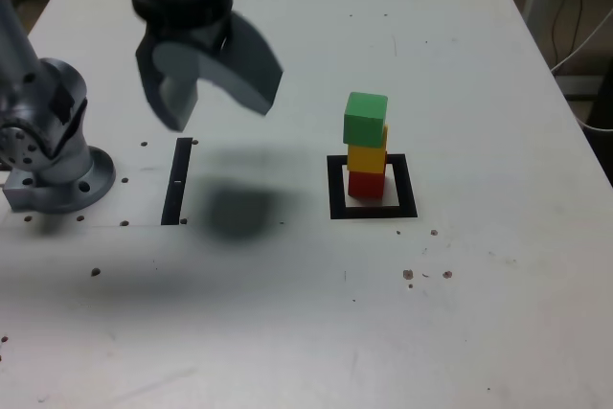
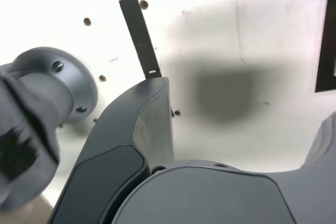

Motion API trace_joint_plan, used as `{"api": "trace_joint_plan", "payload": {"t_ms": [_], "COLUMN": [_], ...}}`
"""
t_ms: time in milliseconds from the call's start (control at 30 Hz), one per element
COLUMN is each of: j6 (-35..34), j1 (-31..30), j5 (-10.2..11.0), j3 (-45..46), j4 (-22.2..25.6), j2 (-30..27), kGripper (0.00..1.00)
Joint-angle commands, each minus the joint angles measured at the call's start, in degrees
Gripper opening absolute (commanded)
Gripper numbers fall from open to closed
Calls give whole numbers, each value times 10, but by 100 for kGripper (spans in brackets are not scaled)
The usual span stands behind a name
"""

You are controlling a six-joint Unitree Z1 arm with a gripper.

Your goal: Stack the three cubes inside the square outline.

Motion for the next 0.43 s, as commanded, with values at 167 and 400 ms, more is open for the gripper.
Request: {"api": "trace_joint_plan", "payload": {"t_ms": [167,400], "j6": [-1,-1], "j1": [-8,-19], "j5": [8,28], "j3": [113,148], "j4": [-40,-91], "j2": [-56,-41], "kGripper": [99,99]}}
